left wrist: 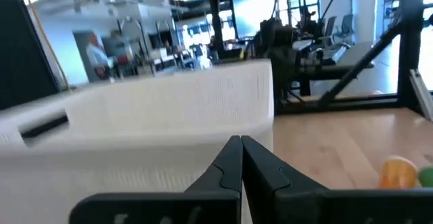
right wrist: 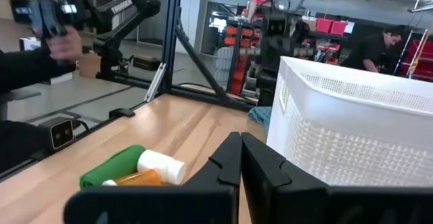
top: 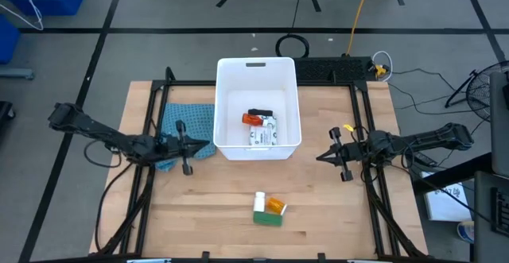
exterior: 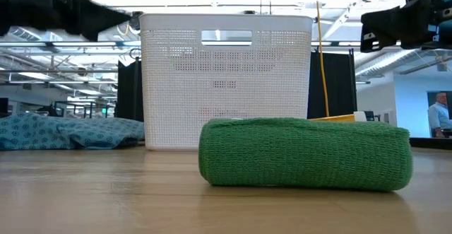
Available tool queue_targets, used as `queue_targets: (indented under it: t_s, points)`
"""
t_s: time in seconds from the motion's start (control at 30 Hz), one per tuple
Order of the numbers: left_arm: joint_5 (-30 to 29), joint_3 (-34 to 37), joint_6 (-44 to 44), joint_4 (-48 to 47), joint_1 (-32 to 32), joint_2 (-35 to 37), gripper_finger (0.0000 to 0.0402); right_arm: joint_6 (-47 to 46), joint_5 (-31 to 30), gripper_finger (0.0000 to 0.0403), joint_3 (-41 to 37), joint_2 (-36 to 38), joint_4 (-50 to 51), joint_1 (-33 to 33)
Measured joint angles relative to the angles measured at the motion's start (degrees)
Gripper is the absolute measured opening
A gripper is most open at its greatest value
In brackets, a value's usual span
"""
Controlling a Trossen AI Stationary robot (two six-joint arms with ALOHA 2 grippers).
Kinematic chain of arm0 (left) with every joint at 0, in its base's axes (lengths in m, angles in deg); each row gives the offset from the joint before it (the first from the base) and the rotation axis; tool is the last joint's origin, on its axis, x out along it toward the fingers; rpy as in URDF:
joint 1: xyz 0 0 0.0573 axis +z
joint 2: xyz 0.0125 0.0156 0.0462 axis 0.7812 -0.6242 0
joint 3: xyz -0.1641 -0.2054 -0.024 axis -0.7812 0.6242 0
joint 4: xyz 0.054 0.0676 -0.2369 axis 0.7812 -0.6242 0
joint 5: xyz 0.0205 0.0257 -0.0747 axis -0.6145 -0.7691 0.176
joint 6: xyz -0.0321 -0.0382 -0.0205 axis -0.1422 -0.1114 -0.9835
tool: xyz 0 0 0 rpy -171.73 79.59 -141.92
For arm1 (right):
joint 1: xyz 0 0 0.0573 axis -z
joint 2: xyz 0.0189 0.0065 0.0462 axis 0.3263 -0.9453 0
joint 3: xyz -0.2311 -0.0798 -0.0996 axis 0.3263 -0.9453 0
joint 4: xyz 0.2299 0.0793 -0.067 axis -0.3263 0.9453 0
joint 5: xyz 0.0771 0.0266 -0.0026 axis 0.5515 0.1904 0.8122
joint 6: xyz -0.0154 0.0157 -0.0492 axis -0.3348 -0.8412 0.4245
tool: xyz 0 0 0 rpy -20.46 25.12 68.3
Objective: Pick & place medical supplies in basket/bin
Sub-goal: Put the white medicine bottle into the white container
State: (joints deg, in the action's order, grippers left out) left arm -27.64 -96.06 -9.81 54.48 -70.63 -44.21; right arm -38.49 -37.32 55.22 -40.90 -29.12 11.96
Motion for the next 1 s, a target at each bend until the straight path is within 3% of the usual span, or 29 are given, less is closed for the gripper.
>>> queue_targets:
  t_s: [0.17, 0.27, 0.47, 0.63, 0.77, 1.0]
  points:
    - [-1.10, -14.65, 4.94, -12.98, -1.65, -0.44, 0.0003, 0.00, -0.01, 0.0000, -0.03, 0.00, -0.95, 0.01]
    - [-0.19, -25.84, 4.24, -23.90, -2.40, -4.35, 0.0003, 0.00, 0.01, 0.0000, -0.04, 0.00, -2.62, 0.01]
    - [0.81, -46.64, 1.43, -41.20, -3.82, -21.33, 0.0003, -0.26, -0.01, 0.0000, -0.07, -0.02, -2.84, 0.01]
    - [3.48, -60.74, 1.24, -48.47, -4.08, -36.31, 0.0011, -1.51, -0.01, 0.0000, -0.11, -0.02, -2.74, 0.01]
    - [7.58, -69.32, 3.29, -56.38, -4.03, -46.77, 0.0053, -2.06, -0.01, 0.0000, -0.11, -0.04, -2.38, 0.01]
    - [9.50, -77.27, 7.27, -64.76, -4.25, -60.45, 0.0186, -2.14, -0.01, 0.0000, -0.11, -0.07, -2.23, 0.01]
